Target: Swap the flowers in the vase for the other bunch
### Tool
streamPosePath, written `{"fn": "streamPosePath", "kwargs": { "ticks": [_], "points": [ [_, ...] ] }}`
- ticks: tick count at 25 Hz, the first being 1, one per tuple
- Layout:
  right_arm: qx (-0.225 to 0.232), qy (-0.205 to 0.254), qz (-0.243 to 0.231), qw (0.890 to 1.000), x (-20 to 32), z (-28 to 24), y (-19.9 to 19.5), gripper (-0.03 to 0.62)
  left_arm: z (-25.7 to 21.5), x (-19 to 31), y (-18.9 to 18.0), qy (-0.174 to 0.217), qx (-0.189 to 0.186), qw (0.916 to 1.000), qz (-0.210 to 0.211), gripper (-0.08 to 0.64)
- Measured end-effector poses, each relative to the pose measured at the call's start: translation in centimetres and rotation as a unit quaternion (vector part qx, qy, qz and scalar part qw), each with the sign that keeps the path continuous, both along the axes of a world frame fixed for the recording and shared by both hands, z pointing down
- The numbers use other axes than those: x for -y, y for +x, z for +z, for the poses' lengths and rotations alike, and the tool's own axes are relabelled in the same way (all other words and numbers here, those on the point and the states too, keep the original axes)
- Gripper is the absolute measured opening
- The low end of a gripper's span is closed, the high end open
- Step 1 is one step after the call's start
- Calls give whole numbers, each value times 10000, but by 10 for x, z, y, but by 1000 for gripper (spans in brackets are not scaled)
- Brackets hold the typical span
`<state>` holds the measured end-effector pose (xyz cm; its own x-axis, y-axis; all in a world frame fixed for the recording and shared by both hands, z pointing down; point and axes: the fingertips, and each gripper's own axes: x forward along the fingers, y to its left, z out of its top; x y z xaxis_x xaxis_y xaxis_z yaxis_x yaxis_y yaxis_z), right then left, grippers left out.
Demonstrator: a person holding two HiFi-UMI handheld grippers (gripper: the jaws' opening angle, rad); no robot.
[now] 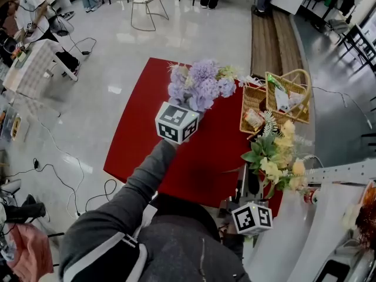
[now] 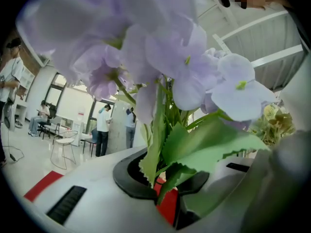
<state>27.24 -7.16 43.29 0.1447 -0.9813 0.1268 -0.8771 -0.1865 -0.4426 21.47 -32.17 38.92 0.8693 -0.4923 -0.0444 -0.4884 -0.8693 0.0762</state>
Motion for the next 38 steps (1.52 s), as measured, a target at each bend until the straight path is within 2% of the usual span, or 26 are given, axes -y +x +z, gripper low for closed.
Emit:
{"fn": "streamPosePath", "kwargs": {
  "ticks": [10, 22, 28, 38],
  "points": [
    [-24, 193, -74, 9998, -8, -7, -13, 32, -60, -17, -15, 241, -435, 9986, 155, 54],
    [-114, 385, -281, 9988, -12, -16, -35, 32, -105, -35, -49, 520, -466, 9974, 152, 54],
    [-143, 396, -579, 9974, -1, -13, -52, 32, -100, -30, -86, 531, -376, 9978, -150, 54],
    [-159, 362, -1207, 9919, 31, -13, -85, 32, -63, -13, -164, 223, -84, 9959, -870, 54]
  ]
}}
